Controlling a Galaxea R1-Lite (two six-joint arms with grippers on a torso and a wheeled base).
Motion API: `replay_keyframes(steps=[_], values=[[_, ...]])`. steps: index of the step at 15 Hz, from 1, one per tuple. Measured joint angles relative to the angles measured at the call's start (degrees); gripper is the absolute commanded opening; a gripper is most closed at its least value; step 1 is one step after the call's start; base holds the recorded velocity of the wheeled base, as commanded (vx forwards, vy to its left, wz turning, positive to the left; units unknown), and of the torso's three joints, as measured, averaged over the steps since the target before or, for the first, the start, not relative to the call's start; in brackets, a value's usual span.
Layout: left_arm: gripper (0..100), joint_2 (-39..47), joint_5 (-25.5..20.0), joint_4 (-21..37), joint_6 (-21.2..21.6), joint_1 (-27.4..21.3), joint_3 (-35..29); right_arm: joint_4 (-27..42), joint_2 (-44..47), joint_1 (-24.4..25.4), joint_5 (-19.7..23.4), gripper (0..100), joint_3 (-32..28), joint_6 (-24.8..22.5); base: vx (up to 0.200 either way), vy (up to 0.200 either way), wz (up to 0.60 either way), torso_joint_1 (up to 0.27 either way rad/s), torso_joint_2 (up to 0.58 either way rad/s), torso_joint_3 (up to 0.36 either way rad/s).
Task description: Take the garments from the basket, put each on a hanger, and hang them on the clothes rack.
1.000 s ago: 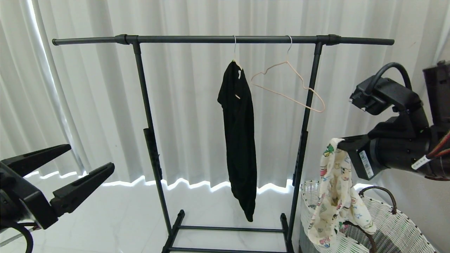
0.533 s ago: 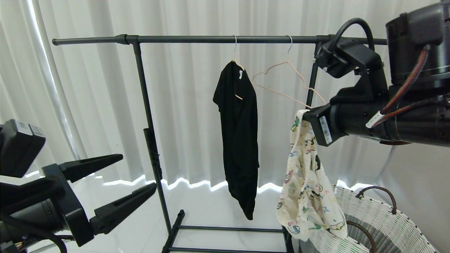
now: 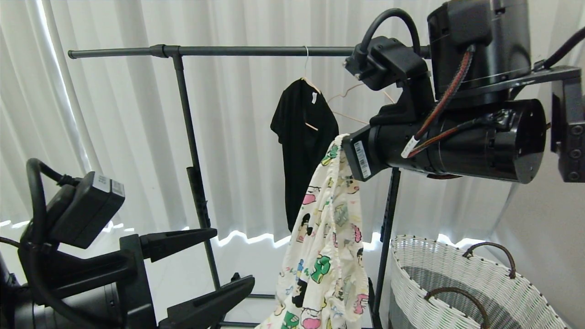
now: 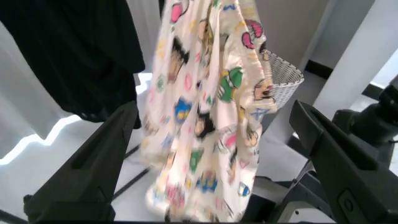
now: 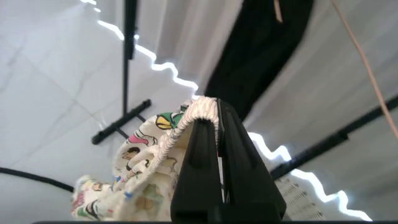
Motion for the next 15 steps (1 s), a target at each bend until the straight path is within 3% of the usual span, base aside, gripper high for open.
replay_keyframes(steps=[5,7,11,15], values=[[100,5.9,0.9,0.0,-4.9,-3.2,-6.2,0.0,3.9,5.1,0.0,0,-5.2,0.2,0.000,0.000,0.00,0.000,0.00,0.000],[100,9.7,4.9,0.0,-5.2,-3.6,-8.7,0.1,5.1,5.8,-0.1,0,-7.0,0.2,0.000,0.000,0.00,0.000,0.00,0.000],[100,14.8,8.1,0.0,-5.5,-4.9,-11.7,0.3,6.2,6.0,-0.2,0,-8.7,0.2,0.000,0.000,0.00,0.000,0.00,0.000],[100,19.0,15.1,-0.4,-11.7,-5.5,-15.7,0.4,6.4,6.1,-0.2,0,-8.9,0.1,0.000,0.000,0.00,0.000,0.00,0.000]])
